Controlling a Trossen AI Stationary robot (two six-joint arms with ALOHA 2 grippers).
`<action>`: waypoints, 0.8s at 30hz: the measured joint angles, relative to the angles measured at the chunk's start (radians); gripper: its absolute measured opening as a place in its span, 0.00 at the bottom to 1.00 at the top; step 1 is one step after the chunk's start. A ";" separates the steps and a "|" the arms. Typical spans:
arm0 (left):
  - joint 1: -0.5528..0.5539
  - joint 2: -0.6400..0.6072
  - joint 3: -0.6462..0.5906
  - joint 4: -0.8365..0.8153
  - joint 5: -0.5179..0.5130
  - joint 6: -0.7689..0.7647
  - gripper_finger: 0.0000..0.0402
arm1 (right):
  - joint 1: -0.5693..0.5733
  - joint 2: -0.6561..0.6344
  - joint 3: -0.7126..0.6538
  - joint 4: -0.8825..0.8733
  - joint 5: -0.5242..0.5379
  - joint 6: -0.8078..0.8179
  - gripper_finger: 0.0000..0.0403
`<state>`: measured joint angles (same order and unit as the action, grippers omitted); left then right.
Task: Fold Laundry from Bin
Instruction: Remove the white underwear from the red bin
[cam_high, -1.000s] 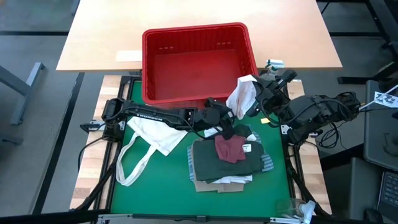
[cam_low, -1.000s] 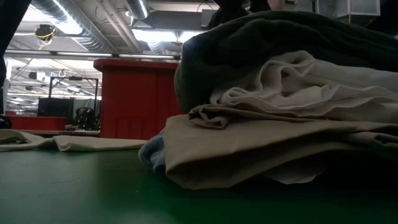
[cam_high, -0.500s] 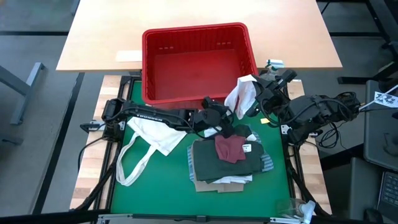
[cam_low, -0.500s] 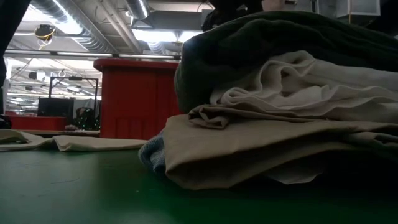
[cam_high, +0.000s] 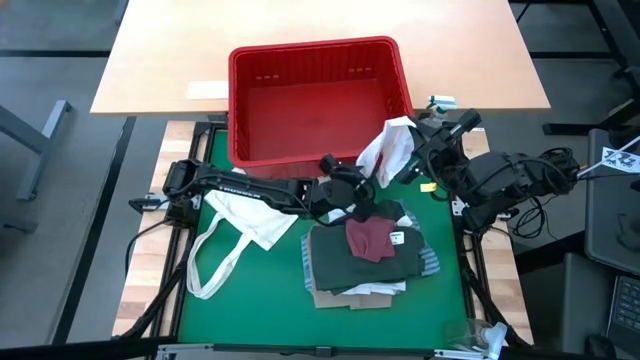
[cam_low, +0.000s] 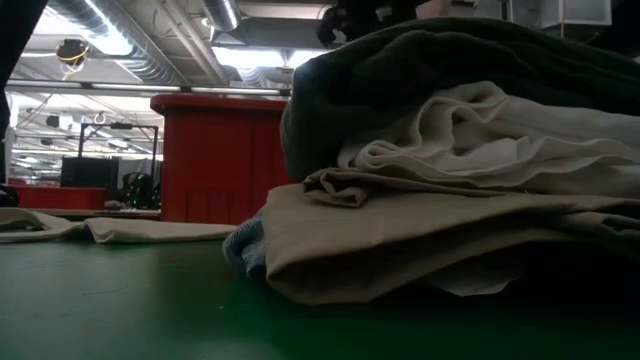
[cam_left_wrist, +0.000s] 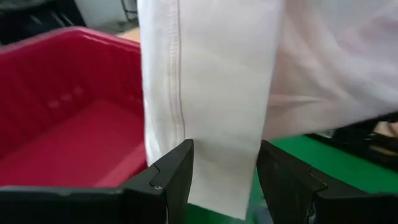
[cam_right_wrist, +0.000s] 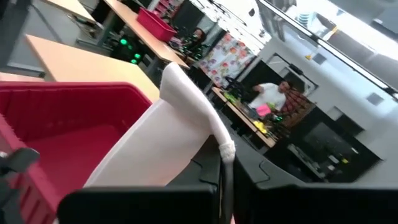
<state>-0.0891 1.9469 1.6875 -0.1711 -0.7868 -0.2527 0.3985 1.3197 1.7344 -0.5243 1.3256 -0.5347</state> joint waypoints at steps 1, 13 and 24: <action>-0.004 0.000 0.000 0.000 -0.020 0.018 0.42 | 0.000 0.000 0.000 0.000 0.012 -0.001 0.03; -0.028 0.000 0.000 0.000 -0.210 0.158 0.42 | 0.000 0.000 0.000 0.000 0.052 -0.020 0.03; 0.031 0.000 0.000 -0.083 0.016 0.124 0.42 | 0.000 0.000 0.000 0.000 0.051 -0.021 0.03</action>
<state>-0.0580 1.9469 1.6875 -0.2543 -0.7711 -0.1287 0.3988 1.3197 1.7344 -0.5240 1.3771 -0.5552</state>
